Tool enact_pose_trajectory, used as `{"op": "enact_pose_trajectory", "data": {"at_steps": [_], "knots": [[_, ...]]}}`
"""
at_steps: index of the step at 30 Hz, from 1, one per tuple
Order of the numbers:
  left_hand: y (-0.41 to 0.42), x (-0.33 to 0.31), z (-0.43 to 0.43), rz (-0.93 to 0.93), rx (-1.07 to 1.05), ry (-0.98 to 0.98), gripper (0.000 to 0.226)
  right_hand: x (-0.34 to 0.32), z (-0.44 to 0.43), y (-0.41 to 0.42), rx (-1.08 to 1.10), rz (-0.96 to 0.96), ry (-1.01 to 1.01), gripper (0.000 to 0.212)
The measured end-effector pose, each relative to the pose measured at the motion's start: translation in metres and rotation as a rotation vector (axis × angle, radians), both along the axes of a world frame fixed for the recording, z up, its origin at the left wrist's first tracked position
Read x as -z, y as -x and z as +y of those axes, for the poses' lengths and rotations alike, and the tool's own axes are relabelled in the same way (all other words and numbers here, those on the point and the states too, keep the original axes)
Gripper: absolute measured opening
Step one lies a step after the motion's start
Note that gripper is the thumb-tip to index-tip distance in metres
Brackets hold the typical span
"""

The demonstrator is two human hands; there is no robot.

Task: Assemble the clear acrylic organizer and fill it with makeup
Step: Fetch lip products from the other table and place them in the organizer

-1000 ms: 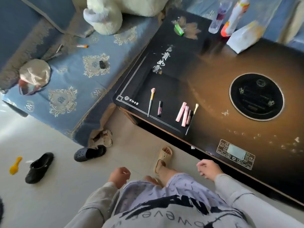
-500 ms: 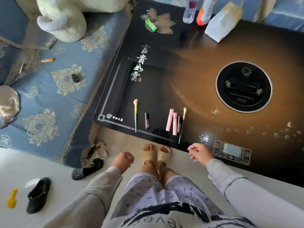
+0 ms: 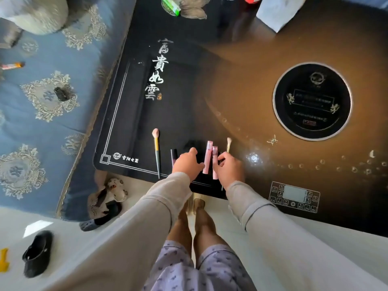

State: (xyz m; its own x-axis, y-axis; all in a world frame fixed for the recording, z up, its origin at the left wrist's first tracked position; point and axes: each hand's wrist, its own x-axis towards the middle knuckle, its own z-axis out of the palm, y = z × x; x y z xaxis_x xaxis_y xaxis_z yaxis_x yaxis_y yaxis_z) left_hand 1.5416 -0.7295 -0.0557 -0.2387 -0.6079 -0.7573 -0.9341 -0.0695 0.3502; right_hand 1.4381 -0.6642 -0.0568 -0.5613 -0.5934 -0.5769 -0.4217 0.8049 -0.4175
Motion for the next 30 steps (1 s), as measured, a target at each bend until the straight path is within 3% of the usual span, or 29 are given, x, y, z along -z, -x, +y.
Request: {"op": "enact_pose_trajectory", "data": {"at_steps": [7,10,18,23,30], "knots": [[0.026,0.021,0.003,-0.018,0.004,0.072,0.028,0.018,0.002,-0.005,-0.116,0.152,0.025,0.028],[0.027,0.026,0.000,-0.041,0.010,0.097,0.033,0.020,0.000,-0.007,-0.171,0.206,0.033,0.030],[0.026,0.029,-0.003,-0.052,0.018,0.051,0.023,0.021,-0.008,-0.012,-0.217,0.263,-0.086,0.040],[0.006,0.018,0.002,-0.027,-0.041,-0.004,0.012,0.012,-0.008,-0.012,-0.125,0.125,-0.140,0.040],[-0.056,-0.016,0.031,0.029,-0.072,-0.076,0.039,-0.026,0.038,-0.007,0.003,-0.116,-0.023,0.032]]}}
